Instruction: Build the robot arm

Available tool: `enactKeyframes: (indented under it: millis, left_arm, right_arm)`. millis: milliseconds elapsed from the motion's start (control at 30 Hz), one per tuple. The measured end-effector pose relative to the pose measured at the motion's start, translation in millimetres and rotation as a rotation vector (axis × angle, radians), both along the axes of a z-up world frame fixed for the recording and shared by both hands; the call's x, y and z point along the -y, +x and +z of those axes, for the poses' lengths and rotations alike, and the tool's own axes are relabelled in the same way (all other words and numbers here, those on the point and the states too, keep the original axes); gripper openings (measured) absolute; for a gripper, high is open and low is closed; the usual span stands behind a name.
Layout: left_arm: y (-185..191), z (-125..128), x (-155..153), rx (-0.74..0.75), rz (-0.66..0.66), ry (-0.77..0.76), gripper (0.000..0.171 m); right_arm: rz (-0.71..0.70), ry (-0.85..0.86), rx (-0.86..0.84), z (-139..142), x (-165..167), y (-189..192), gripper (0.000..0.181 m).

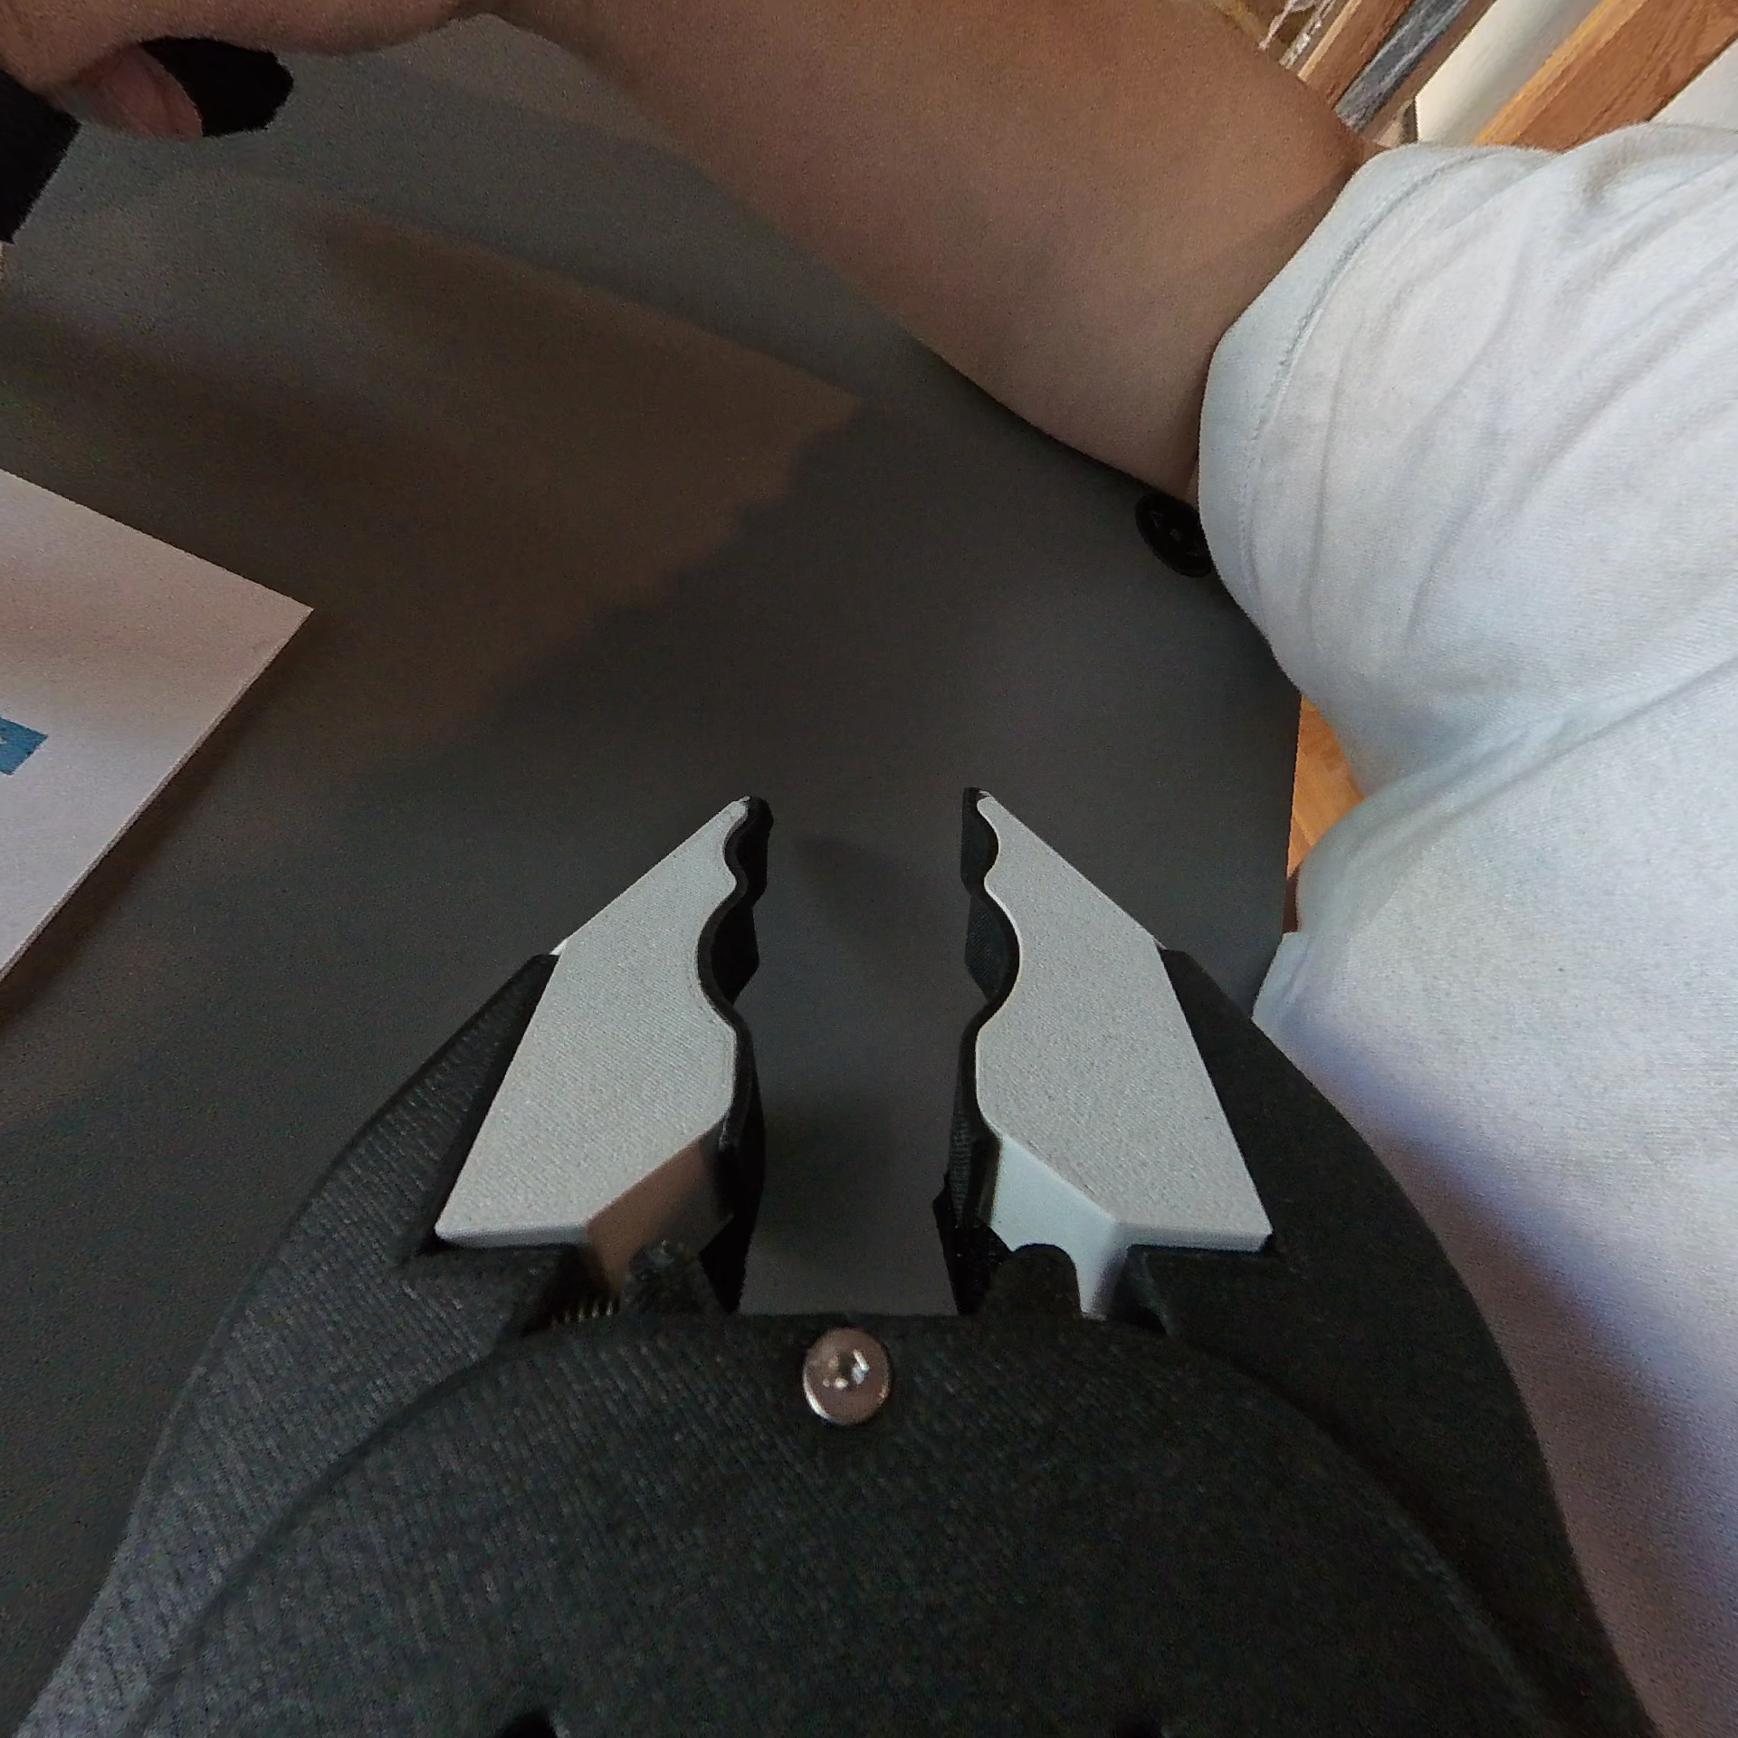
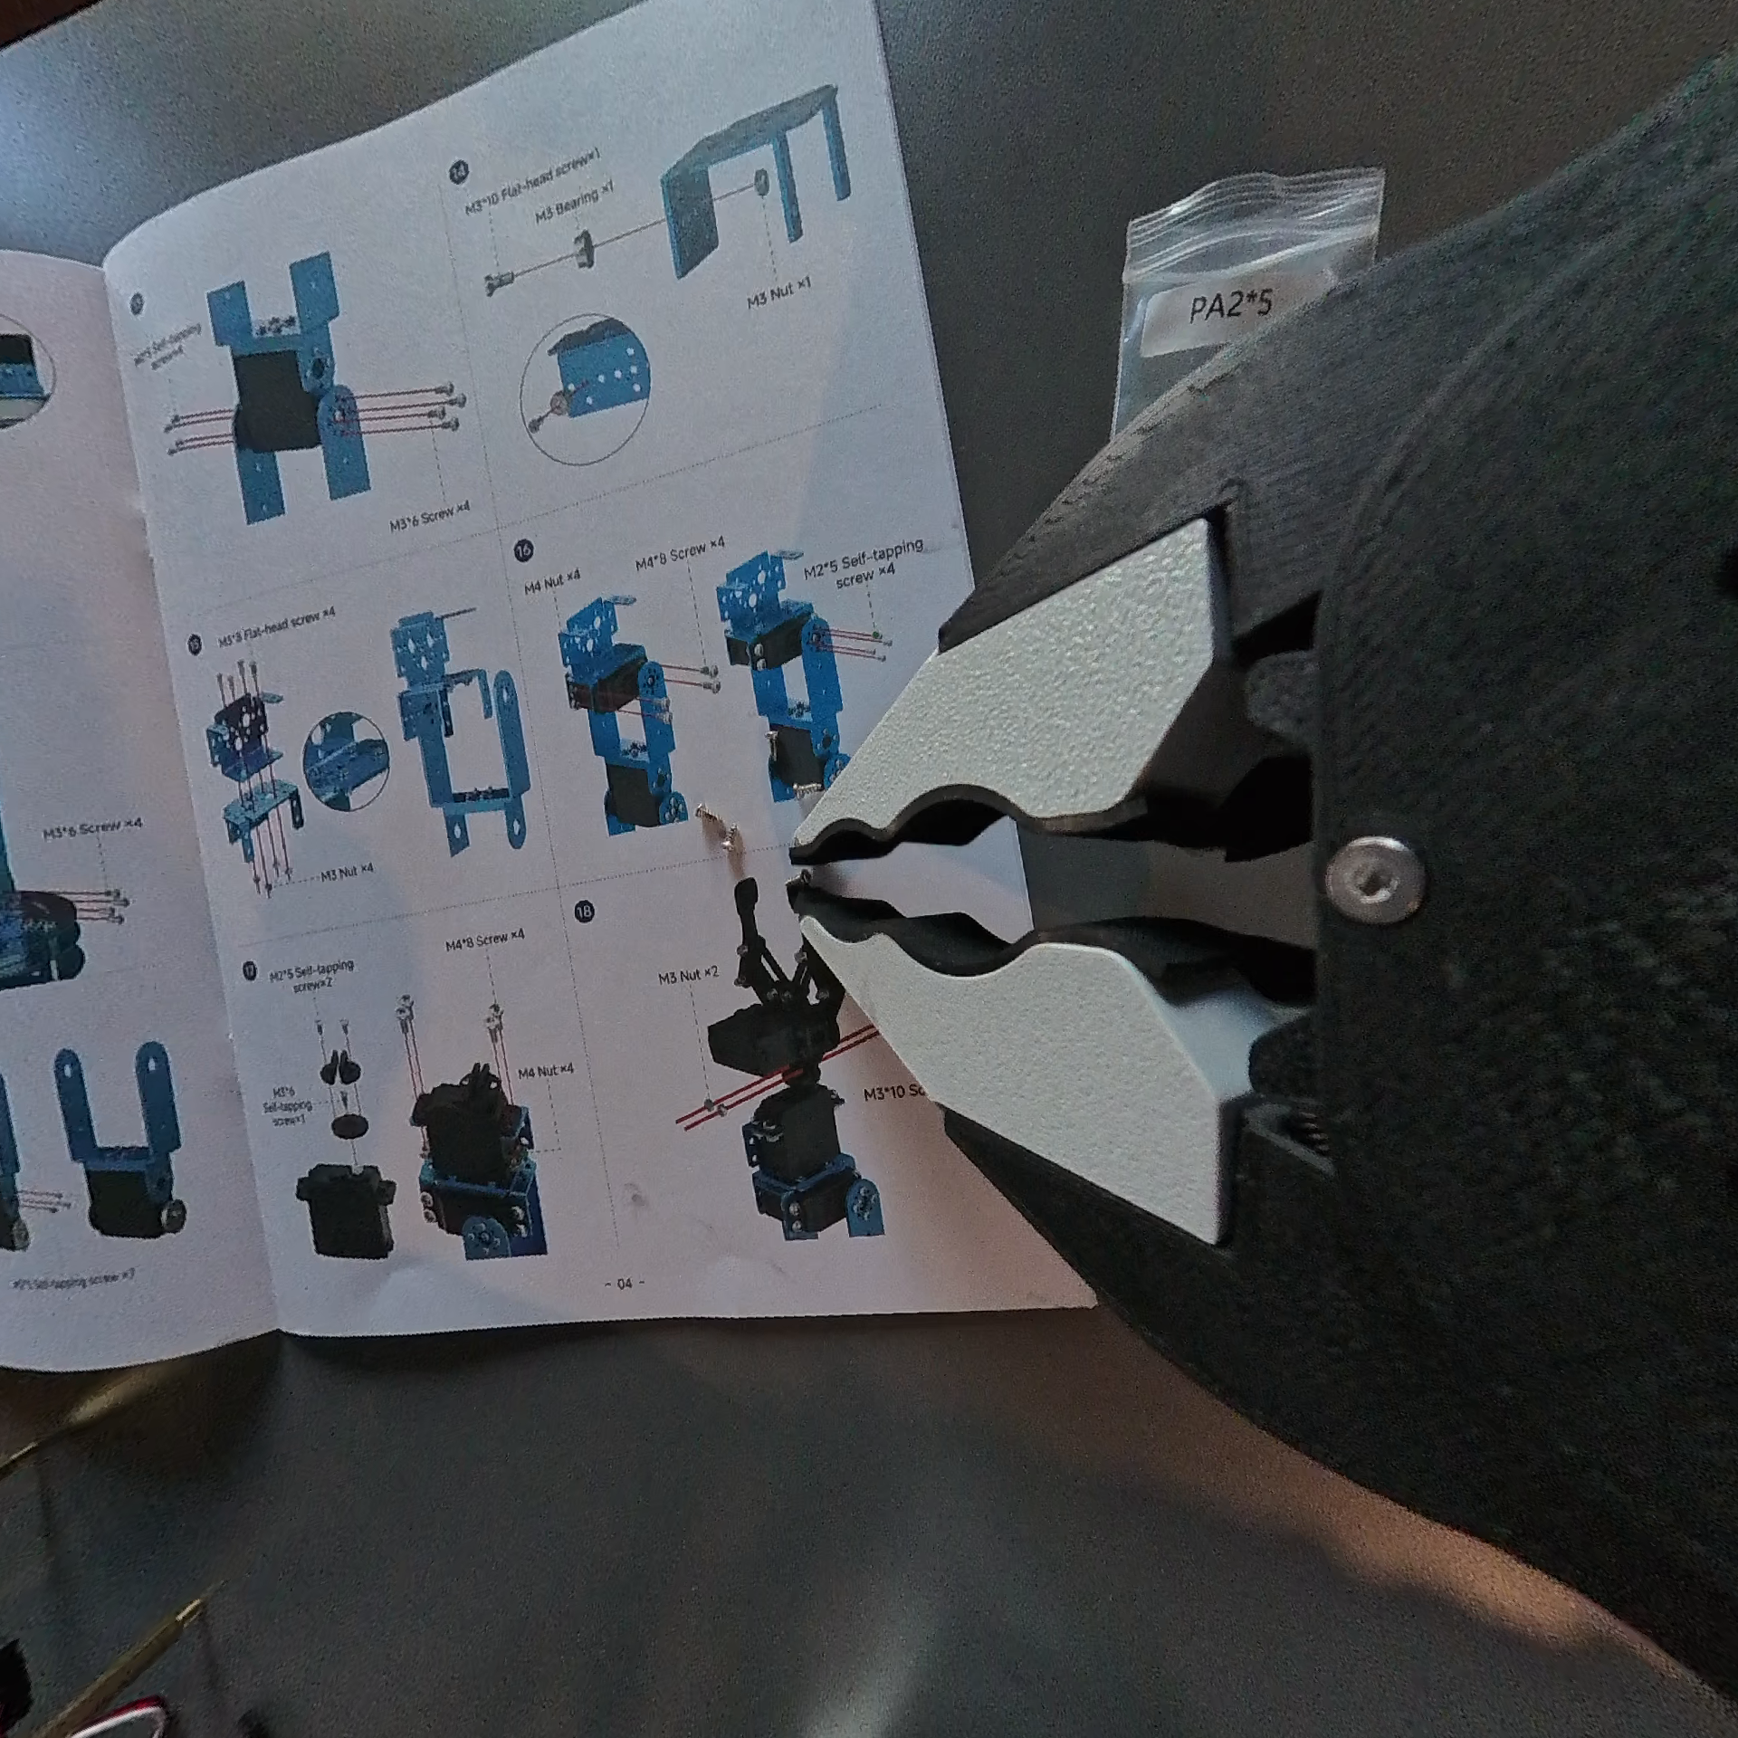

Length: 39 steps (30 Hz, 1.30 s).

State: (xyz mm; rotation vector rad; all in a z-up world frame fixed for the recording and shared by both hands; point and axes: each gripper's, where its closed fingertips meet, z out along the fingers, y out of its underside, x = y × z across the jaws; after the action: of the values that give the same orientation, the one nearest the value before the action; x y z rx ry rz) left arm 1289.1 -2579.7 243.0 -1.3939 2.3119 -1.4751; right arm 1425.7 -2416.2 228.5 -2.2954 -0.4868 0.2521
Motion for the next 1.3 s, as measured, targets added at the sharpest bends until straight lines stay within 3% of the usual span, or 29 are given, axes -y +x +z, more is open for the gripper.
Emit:
enactKeyframes:
  millis: [800,1100,1300]
  left_arm:
    - [0,0,0,0.0,-0.001,0.0,0.04]
    - [-1,0,0,-0.006,-0.001,-0.008,0.039]
    - [0,1,-1,-0.009,0.005,-0.018,0.039]
  right_arm:
    - [0.017,0.035,0.004,1,0,-1,0.002]
    - [0.018,0.373,0.161,37,-12,2,0.001]
    - [-0.002,0.454,0.245,45,-13,6,0.001]
